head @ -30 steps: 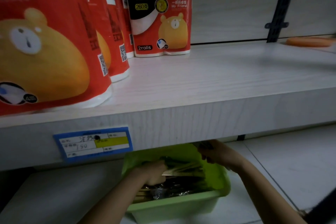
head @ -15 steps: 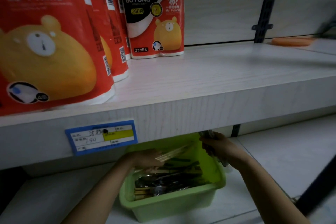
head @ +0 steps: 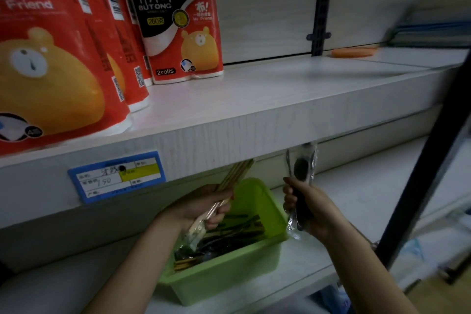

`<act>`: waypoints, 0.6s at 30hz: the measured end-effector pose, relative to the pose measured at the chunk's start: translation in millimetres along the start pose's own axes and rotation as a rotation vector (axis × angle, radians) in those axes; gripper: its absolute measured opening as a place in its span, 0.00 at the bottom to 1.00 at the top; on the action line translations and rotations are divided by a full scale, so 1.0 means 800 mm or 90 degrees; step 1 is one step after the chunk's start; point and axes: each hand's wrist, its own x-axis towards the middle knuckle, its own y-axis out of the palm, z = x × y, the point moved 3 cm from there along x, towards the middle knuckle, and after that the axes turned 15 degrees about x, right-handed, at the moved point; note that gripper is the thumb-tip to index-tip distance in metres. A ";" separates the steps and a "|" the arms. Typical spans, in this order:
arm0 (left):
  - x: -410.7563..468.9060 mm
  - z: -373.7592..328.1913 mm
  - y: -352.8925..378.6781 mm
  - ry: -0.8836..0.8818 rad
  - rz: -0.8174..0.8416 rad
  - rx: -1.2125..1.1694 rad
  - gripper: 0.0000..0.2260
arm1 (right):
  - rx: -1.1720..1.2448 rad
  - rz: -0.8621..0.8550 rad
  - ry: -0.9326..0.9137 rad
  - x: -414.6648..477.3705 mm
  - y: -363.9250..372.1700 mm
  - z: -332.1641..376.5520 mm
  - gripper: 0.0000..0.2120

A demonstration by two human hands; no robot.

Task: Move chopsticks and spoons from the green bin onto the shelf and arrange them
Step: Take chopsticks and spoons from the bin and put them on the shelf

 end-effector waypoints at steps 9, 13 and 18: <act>-0.012 -0.008 0.141 0.047 0.003 -0.072 0.06 | 0.015 -0.033 0.015 -0.096 -0.062 0.021 0.06; -0.020 -0.008 0.216 0.048 0.001 -0.083 0.07 | -0.012 -0.056 0.006 -0.152 -0.102 0.045 0.05; -0.023 -0.001 0.300 0.050 0.023 -0.088 0.07 | -0.019 -0.077 -0.005 -0.207 -0.163 0.074 0.10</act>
